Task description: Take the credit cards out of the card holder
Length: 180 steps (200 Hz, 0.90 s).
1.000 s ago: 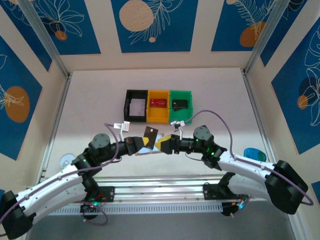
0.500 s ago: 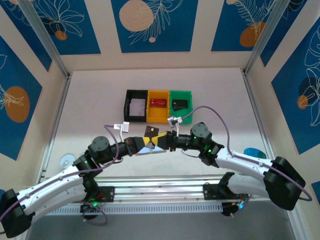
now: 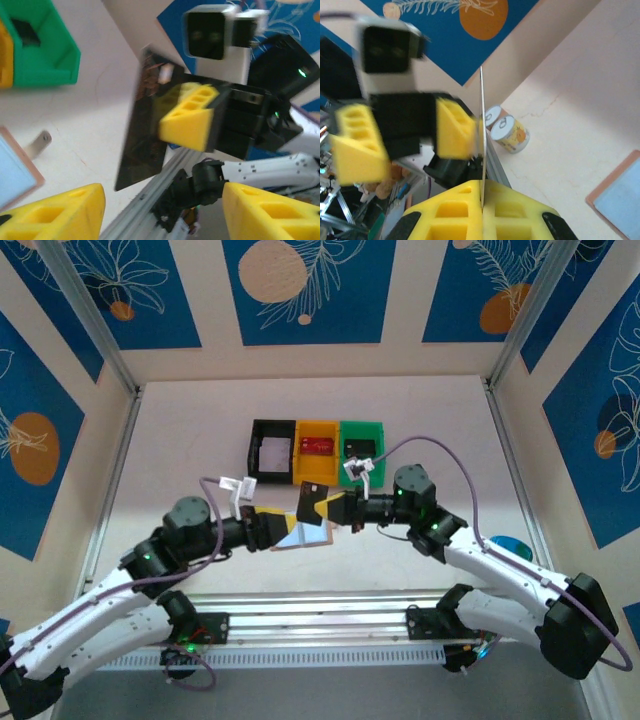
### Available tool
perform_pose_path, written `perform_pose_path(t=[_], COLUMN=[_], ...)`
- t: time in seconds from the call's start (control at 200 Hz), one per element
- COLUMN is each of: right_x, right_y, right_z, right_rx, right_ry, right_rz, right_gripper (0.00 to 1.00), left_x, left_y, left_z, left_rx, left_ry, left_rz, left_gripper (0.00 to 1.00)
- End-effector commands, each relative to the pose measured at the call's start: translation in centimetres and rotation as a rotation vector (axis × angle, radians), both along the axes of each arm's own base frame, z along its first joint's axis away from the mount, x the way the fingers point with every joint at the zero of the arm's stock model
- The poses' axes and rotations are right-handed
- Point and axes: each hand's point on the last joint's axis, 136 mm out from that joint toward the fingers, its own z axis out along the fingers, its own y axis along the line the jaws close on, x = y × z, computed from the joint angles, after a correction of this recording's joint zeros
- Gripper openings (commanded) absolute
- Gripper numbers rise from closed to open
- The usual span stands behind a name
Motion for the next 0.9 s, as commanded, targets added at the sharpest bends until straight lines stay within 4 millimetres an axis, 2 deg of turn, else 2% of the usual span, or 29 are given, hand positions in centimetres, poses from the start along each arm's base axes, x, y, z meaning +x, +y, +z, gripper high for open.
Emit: perform_pose_path(t=[0.0, 0.12, 0.28, 0.355, 0.665, 0.765, 0.895], right_x=[-3.9, -5.7, -7.2, -7.6, -8.6, -8.6, -8.5], right_y=[-0.6, -0.7, -0.4, -0.4, 0.6, 0.8, 0.9], right_z=[-1.5, -1.6, -0.7, -0.7, -1.4, -1.5, -1.5], right_rx=[-0.083, -0.087, -0.057, -0.057, -0.072, -0.079, -0.081], right_ry=[0.099, 0.137, 0.115, 0.109, 0.12, 0.12, 0.115], right_rz=[0.227, 0.343, 0.42, 0.44, 0.501, 0.506, 0.503], right_gripper=[0.0, 0.0, 0.0, 0.0, 0.0, 0.0, 0.0], left_x=[-1.7, -2.5, -2.7, -2.4, -2.3, -2.7, -3.2], left_y=[0.9, 0.0, -0.6, -0.4, -1.9, -2.4, -2.4], left_z=[-1.5, -1.3, -4.0, -4.6, -3.1, -3.4, -4.3], left_rx=[0.201, 0.244, 0.364, 0.388, 0.23, 0.199, 0.201], left_ry=[-0.029, -0.015, 0.05, 0.055, 0.088, 0.128, 0.158], left_rz=[-0.121, -0.242, -0.343, -0.348, -0.411, -0.449, -0.474], left_gripper=[0.66, 0.67, 0.67, 0.67, 0.67, 0.64, 0.51])
